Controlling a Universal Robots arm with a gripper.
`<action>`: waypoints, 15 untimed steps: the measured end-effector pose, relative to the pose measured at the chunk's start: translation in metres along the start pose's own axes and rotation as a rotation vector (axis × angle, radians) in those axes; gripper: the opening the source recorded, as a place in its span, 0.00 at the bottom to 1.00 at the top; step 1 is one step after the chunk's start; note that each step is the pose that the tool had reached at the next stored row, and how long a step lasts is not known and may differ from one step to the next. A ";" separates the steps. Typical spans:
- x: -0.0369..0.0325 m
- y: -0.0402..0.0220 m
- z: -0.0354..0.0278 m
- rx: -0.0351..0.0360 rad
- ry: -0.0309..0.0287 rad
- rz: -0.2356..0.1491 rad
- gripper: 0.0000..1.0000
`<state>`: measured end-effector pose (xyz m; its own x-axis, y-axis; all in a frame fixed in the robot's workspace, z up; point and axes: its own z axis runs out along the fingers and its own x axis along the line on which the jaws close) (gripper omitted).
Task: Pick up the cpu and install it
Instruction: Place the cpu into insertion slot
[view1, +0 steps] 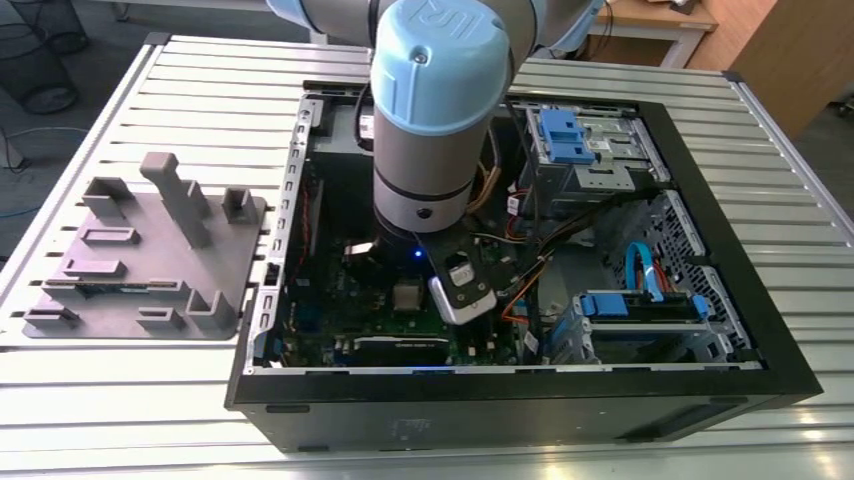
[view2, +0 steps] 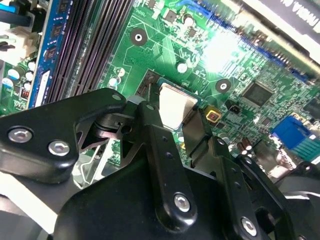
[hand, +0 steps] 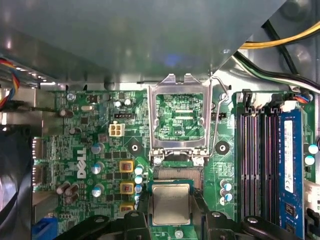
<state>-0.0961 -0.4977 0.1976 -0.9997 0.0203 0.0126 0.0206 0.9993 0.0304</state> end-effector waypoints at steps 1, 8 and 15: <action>-0.0003 0.0007 0.0001 0.0000 0.0000 0.000 0.44; -0.0040 0.0024 0.0017 0.0000 0.0000 0.000 0.44; -0.0046 0.0029 0.0019 0.0000 0.0000 0.000 0.44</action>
<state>-0.0915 -0.4948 0.1957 -0.9997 0.0205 0.0127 0.0208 0.9993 0.0304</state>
